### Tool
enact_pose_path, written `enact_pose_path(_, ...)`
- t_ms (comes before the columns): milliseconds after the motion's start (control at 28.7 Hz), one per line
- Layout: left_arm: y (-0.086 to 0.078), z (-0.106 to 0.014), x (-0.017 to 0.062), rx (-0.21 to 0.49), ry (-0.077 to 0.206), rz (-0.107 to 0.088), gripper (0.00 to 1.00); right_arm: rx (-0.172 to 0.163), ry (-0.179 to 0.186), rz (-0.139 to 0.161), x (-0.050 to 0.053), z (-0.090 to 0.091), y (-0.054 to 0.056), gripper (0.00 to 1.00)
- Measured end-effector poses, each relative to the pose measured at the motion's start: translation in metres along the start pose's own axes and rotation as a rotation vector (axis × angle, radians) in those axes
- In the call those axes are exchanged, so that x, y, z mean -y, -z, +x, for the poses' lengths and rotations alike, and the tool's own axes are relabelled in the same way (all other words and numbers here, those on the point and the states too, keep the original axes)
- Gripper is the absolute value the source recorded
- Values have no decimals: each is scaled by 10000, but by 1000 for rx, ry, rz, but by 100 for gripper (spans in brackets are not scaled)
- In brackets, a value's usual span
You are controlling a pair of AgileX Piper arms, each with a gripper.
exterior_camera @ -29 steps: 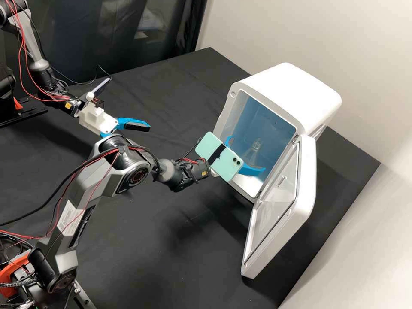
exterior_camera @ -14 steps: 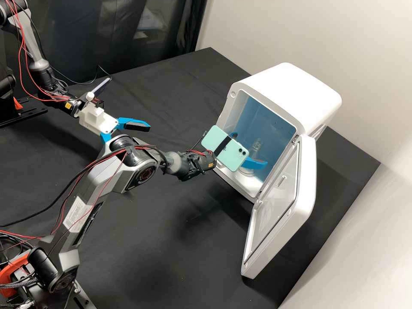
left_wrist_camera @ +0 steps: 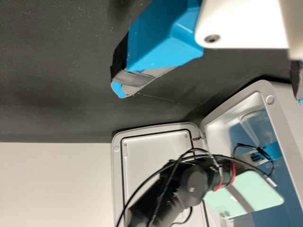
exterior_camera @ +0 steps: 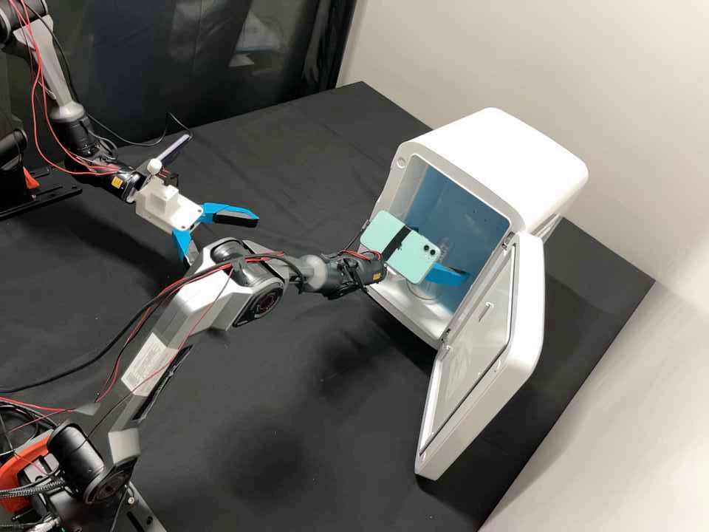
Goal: Take the flask out of the incubator
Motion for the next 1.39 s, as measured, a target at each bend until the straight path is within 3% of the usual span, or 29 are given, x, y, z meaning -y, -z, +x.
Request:
enact_pose_path(174,-3,0,0,0,0,13,100,2,16,15,18,81,16,100)
enact_pose_path(348,-3,0,0,0,0,13,100,4,26,16,48,122,7,100)
enact_pose_path(383,-3,0,0,0,0,13,100,6,32,17,56,126,4,0)
enact_pose_path(975,0,5,15,0,4,12,100,5,41,9,87,155,-8,0)
enact_pose_path(1184,2,10,30,0,5,11,100,15,73,2,147,165,-42,0)
enact_pose_path(1393,7,10,29,-2,5,11,100,16,74,3,153,167,-47,0)
